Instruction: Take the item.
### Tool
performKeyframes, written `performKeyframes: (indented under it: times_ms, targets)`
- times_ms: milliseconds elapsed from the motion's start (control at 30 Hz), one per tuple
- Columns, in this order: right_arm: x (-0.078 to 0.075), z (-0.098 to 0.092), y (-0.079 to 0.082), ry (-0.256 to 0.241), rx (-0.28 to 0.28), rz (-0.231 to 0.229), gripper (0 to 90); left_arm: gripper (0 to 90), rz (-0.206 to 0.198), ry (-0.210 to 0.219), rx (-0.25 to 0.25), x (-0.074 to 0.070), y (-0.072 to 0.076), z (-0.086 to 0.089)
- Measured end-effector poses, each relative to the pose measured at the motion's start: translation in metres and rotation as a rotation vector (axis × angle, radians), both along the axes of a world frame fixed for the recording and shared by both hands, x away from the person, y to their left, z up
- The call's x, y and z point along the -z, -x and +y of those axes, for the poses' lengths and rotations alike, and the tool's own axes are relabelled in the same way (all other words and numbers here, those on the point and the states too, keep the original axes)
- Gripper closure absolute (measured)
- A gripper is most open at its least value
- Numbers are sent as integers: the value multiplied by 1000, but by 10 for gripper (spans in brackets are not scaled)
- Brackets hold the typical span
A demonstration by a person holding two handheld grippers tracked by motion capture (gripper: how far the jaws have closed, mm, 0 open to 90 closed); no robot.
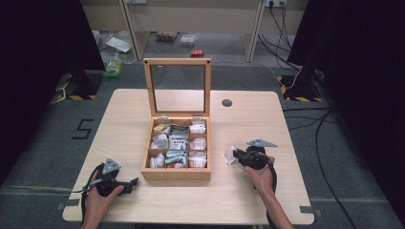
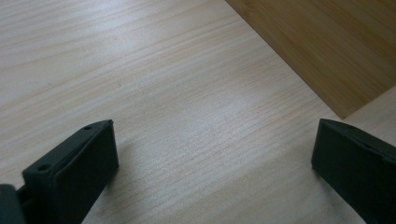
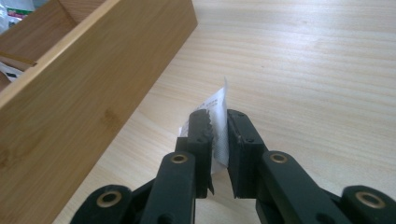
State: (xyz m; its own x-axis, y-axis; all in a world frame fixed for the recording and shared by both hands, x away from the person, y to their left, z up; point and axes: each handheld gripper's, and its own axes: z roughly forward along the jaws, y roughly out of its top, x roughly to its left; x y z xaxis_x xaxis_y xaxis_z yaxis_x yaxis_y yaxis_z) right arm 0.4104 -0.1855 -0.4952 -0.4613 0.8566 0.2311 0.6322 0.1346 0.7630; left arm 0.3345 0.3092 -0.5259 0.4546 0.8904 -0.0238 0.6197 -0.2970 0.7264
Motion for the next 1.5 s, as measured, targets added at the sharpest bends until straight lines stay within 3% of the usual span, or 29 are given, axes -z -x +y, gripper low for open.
performKeyframes:
  times_ms: [500, 1000, 1500]
  targets:
    - [-2, -9, -3, 26, 36, -8, 686, 0, 0, 0, 0, 0, 0, 0]
    - [-9, -15, -4, 11, 53, -21, 645, 0, 0, 0, 1, 0, 0, 0]
    - [-28, -17, -10, -25, 46, -37, 515, 0, 1, 1, 0, 0, 0, 0]
